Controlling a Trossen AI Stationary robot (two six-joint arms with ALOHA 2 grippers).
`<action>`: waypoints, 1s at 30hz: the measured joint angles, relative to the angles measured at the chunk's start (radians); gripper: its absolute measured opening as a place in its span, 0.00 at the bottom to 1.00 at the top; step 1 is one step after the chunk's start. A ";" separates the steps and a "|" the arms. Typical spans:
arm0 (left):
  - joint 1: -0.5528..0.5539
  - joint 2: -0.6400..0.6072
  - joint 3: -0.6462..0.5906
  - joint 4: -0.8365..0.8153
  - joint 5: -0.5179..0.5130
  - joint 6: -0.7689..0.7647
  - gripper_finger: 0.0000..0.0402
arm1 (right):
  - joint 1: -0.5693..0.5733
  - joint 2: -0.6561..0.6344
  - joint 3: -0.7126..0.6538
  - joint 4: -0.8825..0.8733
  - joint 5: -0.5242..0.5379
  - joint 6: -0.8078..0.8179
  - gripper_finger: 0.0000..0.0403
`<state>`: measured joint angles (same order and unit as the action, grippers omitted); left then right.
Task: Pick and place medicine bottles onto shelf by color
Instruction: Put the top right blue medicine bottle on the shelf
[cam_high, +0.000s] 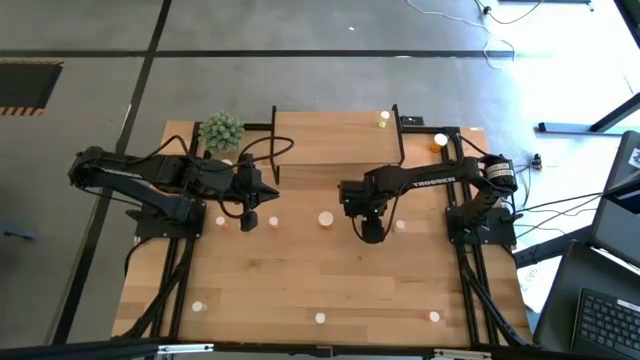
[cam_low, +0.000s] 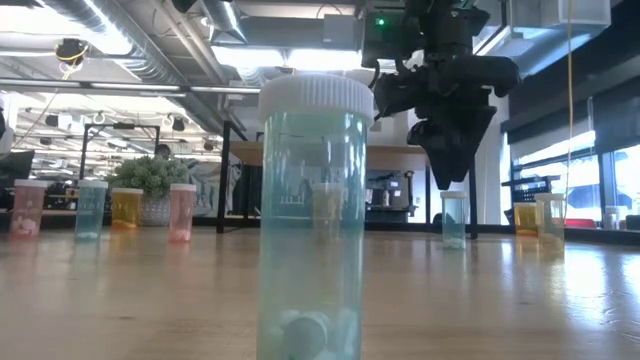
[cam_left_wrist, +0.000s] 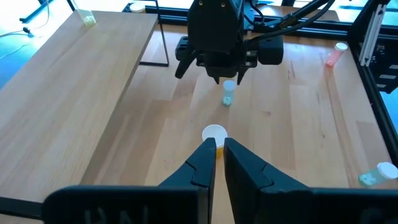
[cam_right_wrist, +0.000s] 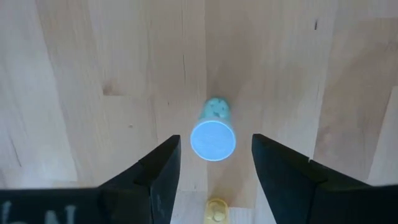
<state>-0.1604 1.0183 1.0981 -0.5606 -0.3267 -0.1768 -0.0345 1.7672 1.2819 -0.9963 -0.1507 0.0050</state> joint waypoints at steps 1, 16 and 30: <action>0.000 0.000 0.000 0.000 0.000 0.000 0.07 | 0.000 0.000 0.000 0.001 -0.002 0.008 0.50; 0.000 0.000 0.000 0.000 0.000 0.000 0.07 | 0.000 0.044 0.000 -0.001 0.000 -0.014 0.50; 0.000 0.000 0.000 0.000 0.000 0.000 0.07 | 0.000 0.047 0.000 0.015 0.000 -0.035 0.50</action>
<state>-0.1604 1.0187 1.0981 -0.5610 -0.3271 -0.1766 -0.0345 1.8142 1.2816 -0.9810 -0.1505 -0.0304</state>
